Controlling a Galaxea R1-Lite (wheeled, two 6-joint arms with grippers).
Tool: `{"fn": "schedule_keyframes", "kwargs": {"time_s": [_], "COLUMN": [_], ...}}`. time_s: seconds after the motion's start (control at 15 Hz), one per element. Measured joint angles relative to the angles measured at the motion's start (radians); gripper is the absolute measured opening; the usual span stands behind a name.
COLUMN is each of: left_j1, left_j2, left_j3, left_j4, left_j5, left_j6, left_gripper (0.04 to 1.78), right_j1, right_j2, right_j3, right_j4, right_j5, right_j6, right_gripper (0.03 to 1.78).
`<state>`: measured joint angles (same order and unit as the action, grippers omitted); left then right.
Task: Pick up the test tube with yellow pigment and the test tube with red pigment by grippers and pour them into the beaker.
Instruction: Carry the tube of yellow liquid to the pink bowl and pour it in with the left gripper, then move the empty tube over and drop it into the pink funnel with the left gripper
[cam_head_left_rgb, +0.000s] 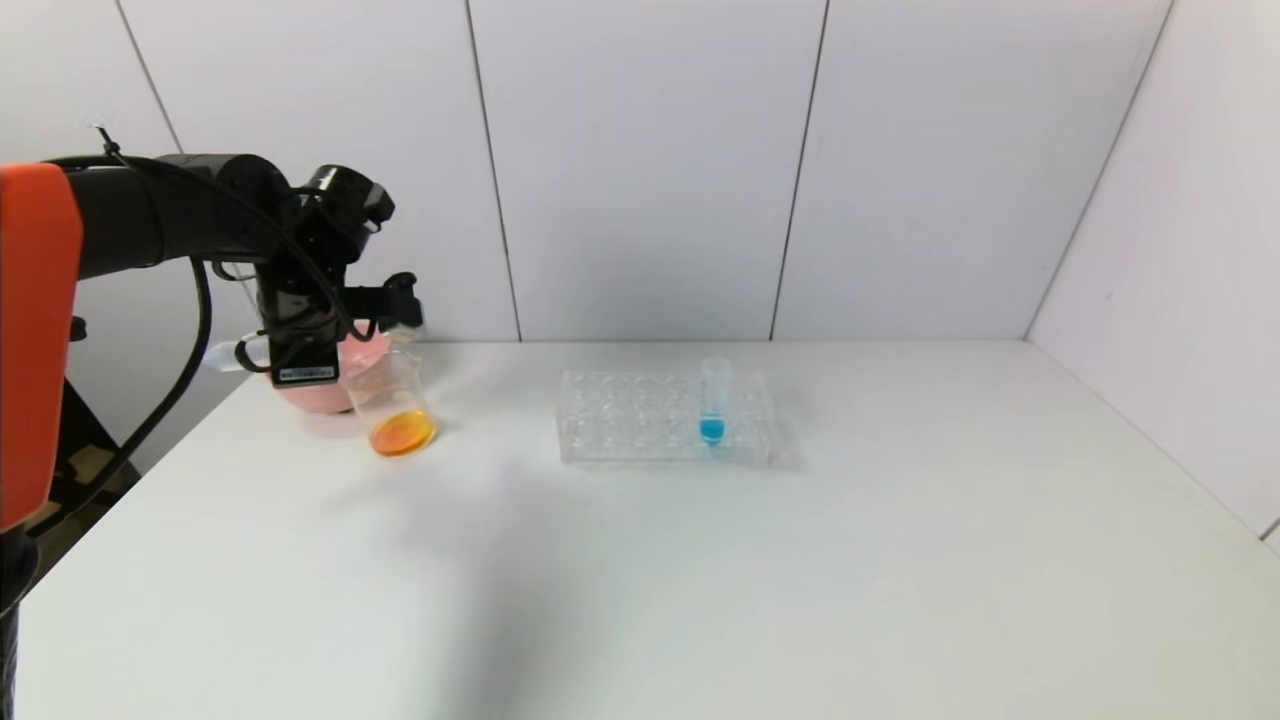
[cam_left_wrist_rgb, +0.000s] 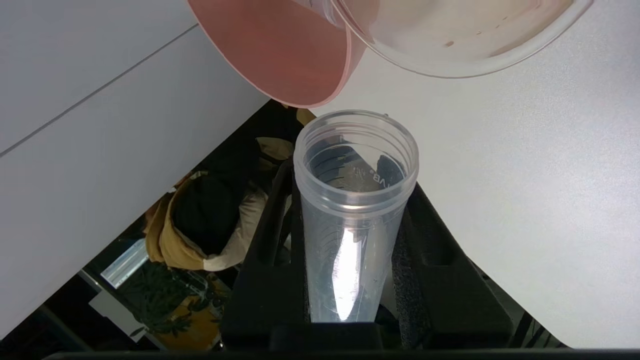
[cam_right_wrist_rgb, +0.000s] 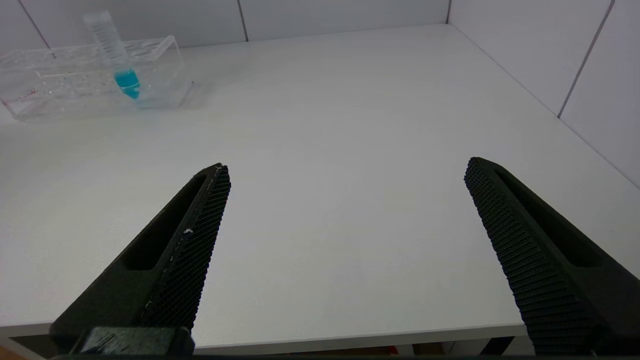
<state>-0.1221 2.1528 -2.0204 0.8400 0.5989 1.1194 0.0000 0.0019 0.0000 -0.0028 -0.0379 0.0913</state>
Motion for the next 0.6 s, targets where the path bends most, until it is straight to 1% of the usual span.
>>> {"fn": "schedule_keyframes", "kwargs": {"time_s": [0.2, 0.47, 0.6], "left_j1": [-0.021, -0.029, -0.028], "left_j2": [0.006, 0.003, -0.008], "left_j3": [0.0, 0.0, 0.0], "left_j4": [0.006, 0.0, -0.005], "left_j5": [0.058, 0.06, 0.04], "left_j6": [0.001, 0.0, -0.013], "left_gripper": [0.48, 0.48, 0.48], "right_j1": [0.0, 0.0, 0.0], "right_j2": [0.0, 0.0, 0.0], "right_j3": [0.0, 0.0, 0.0], "right_j4": [0.0, 0.0, 0.0], "right_j5": [0.0, 0.0, 0.0], "right_j6": [0.0, 0.0, 0.0], "right_gripper": [1.71, 1.71, 1.71]}}
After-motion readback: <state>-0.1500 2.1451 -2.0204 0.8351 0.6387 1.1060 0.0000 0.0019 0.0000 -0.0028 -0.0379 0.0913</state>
